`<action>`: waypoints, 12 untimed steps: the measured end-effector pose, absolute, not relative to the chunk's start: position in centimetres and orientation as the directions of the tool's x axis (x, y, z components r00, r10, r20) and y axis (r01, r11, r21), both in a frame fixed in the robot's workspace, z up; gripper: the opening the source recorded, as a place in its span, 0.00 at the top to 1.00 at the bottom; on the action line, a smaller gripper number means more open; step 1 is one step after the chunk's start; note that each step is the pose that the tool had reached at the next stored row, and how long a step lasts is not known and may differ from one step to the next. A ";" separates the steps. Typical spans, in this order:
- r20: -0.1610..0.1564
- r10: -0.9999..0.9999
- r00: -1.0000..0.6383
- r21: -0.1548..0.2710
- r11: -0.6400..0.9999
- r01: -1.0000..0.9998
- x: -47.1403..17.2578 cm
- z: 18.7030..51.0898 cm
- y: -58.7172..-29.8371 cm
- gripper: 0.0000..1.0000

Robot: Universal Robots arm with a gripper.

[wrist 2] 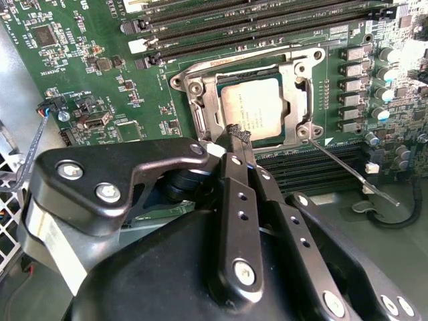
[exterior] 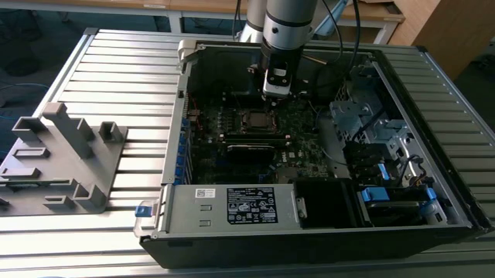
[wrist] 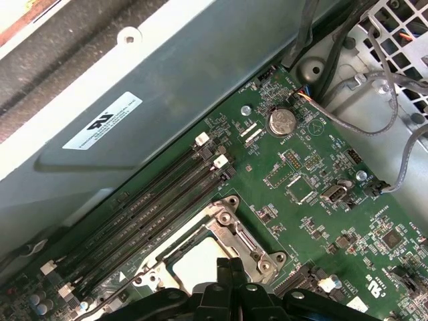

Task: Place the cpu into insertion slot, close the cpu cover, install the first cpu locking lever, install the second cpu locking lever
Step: 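Close the cpu cover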

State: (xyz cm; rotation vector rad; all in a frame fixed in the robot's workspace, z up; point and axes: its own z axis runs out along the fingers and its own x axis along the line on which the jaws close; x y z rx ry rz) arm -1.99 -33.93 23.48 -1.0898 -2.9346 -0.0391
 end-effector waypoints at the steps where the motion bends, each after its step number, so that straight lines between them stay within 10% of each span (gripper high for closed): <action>1: 0.019 0.650 -0.760 0.020 0.760 0.650 -2.0 23.5 -33.9 0.89; 12: 0.019 0.615 -0.788 0.020 0.788 0.616 -2.0 23.5 -33.9 0.89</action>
